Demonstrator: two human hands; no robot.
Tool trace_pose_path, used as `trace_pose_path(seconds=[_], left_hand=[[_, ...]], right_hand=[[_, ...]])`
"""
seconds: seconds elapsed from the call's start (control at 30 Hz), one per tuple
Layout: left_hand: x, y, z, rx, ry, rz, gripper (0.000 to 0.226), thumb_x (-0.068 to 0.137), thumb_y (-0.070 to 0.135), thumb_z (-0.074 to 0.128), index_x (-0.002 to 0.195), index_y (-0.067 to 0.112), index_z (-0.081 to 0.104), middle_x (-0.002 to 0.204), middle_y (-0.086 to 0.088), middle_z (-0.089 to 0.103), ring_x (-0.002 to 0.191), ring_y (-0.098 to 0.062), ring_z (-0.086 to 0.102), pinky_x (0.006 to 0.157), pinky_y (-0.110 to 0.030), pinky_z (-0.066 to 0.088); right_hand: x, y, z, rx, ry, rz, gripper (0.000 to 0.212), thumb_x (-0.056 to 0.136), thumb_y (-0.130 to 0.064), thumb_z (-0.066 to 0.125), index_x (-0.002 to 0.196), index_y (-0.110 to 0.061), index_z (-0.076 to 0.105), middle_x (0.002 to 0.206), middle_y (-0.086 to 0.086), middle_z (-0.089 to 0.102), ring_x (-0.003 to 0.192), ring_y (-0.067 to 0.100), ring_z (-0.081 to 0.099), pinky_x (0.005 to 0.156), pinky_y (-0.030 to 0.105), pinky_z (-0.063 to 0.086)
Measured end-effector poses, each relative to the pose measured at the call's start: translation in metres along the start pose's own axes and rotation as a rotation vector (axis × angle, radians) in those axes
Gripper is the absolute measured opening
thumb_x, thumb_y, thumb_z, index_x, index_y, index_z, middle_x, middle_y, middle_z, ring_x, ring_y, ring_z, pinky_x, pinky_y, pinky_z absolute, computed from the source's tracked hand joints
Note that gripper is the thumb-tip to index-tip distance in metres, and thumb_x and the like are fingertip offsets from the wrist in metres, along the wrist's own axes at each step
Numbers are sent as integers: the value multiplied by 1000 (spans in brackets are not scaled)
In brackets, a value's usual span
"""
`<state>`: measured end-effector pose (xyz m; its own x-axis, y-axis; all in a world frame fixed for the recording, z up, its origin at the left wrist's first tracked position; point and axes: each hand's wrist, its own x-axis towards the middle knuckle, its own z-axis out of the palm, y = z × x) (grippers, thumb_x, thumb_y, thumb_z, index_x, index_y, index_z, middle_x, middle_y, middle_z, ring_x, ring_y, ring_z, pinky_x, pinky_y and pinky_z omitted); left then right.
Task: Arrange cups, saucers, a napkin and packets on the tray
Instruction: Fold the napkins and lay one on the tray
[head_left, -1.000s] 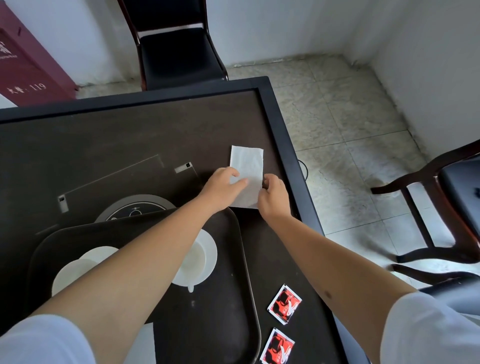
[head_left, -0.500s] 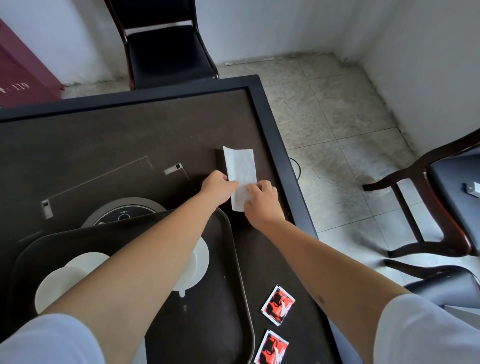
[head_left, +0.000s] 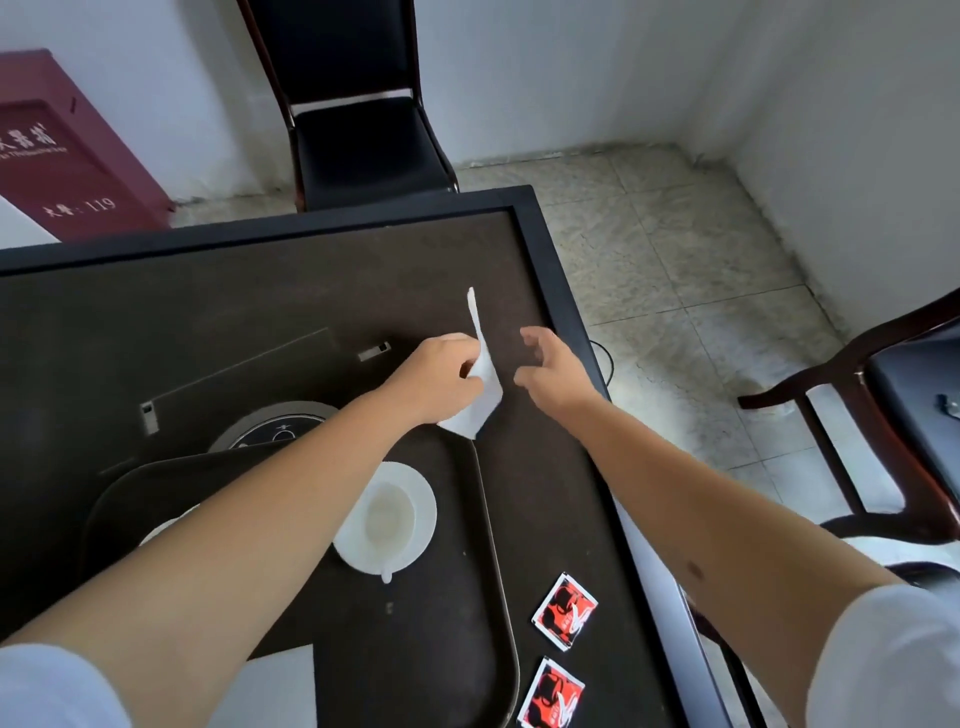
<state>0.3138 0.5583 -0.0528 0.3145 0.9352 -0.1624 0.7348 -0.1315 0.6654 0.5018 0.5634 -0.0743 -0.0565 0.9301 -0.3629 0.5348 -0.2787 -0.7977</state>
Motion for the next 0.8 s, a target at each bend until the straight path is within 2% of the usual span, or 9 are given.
trace_pose_path(seconds=[0.1, 0.17, 0.27, 0.33, 0.4, 0.5, 0.6, 0.7, 0.8], left_hand=[[-24, 14, -26, -6, -122, 126, 8, 76, 11, 53, 70, 12, 47, 79, 2, 51, 69, -16, 45, 59, -32, 38], [-44, 25, -40, -31, -137, 175, 20, 76, 10, 52, 67, 27, 51, 80, 13, 53, 71, -8, 49, 57, -18, 36], [-77, 36, -52, -57, -188, 168, 24, 79, 10, 55, 64, 27, 48, 80, 12, 52, 70, -10, 50, 59, -22, 40], [-101, 41, -58, -77, -220, 158, 23, 77, 9, 53, 61, 22, 43, 78, 5, 50, 69, -18, 48, 59, -30, 40], [-125, 42, -61, -81, -209, 136, 20, 73, 9, 51, 61, 17, 38, 73, -2, 46, 66, -24, 42, 58, -31, 33], [-163, 39, -67, -84, -183, 47, 18, 73, 12, 51, 63, 18, 38, 58, 10, 39, 55, -9, 33, 55, -28, 29], [-204, 31, -70, -202, -177, -53, 21, 76, 14, 58, 63, 23, 44, 56, 16, 42, 52, -4, 36, 53, -22, 30], [-245, 20, -65, -412, -112, -172, 9, 73, 21, 64, 72, 22, 55, 63, 10, 51, 60, -11, 44, 61, -30, 33], [-282, 9, -55, -566, -81, -273, 22, 71, 26, 70, 88, 15, 63, 81, 6, 65, 74, -10, 59, 70, -27, 45]], right_hand=[[-12, -27, -12, 165, -174, -35, 78, 77, -2, 61, 146, -26, 35, 143, -8, 42, 120, 8, 45, 73, 9, 42], [-25, -40, -19, 248, -368, -53, 85, 69, -4, 63, 144, -30, 33, 131, -15, 48, 111, 4, 55, 75, 13, 46], [-50, -52, -25, 263, -534, -71, 83, 65, -9, 67, 139, -30, 37, 124, -19, 51, 102, -10, 56, 83, 14, 43], [-68, -56, -26, 310, -584, -76, 73, 67, -9, 71, 135, -19, 45, 118, -10, 60, 103, 1, 60, 87, 18, 42], [-87, -55, -23, 356, -634, -97, 51, 72, -12, 73, 121, -10, 58, 107, -1, 68, 101, 13, 63, 90, 25, 43], [-118, -51, -13, 440, -619, -104, 27, 79, -16, 73, 105, -8, 71, 99, 9, 71, 91, 25, 65, 82, 34, 49], [-151, -49, 1, 456, -601, -118, 19, 86, -13, 71, 104, -10, 73, 97, 9, 72, 89, 25, 66, 75, 32, 53], [-184, -46, 18, 494, -550, -127, 17, 88, -11, 69, 104, -10, 73, 99, 9, 73, 90, 24, 68, 75, 31, 54], [-214, -44, 35, 536, -452, -139, 23, 87, -14, 69, 107, -2, 69, 99, 14, 72, 85, 27, 67, 71, 34, 54]])
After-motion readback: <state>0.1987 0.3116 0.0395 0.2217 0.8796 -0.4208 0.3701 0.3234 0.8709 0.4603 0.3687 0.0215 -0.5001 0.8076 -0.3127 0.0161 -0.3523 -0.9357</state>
